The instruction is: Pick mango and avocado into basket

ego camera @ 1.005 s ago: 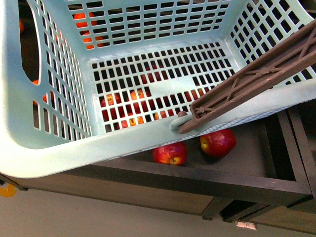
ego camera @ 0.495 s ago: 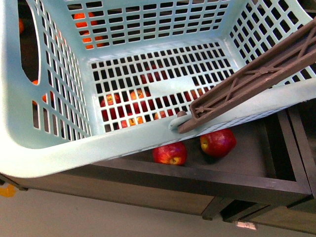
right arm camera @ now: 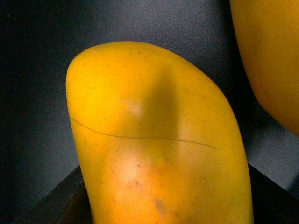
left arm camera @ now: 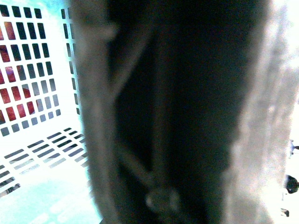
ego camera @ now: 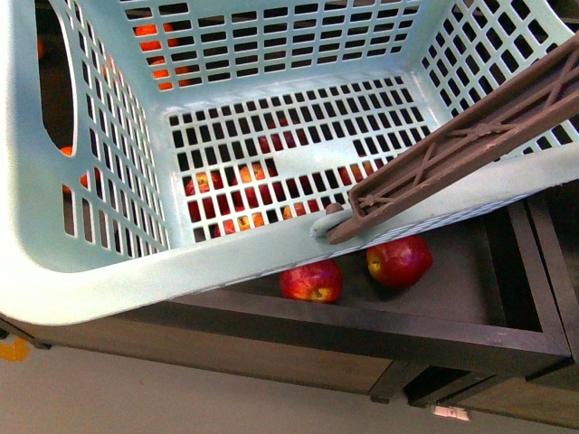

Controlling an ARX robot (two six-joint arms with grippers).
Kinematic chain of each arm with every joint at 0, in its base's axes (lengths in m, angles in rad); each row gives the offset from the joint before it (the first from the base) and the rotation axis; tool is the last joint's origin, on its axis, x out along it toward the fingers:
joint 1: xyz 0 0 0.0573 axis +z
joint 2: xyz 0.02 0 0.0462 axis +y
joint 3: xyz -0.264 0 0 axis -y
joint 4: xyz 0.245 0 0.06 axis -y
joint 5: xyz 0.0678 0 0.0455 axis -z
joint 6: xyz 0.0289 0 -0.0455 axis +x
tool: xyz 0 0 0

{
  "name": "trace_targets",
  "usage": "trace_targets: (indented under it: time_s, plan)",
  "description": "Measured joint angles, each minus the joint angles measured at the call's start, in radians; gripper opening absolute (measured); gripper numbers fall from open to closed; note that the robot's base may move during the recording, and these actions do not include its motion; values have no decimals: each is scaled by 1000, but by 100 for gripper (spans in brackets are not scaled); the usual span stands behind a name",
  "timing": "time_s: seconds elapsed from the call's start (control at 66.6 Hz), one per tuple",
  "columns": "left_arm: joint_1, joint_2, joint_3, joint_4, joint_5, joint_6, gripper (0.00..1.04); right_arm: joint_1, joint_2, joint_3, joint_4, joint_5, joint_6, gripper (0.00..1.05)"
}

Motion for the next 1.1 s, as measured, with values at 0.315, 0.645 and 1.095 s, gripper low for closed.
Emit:
trace_targets:
  time_s: [0.315,0.645,1.095]
  plan:
    - [0,0,0,0,0,0,13,-10,-198,-191,115,-77,-66,67]
    - [0,0,0,0,0,0,13,5,-620,-491,262,-185,-191,67]
    - [0,0,0,0,0,0,13,240,-1333,-674,245,-280,-232,66]
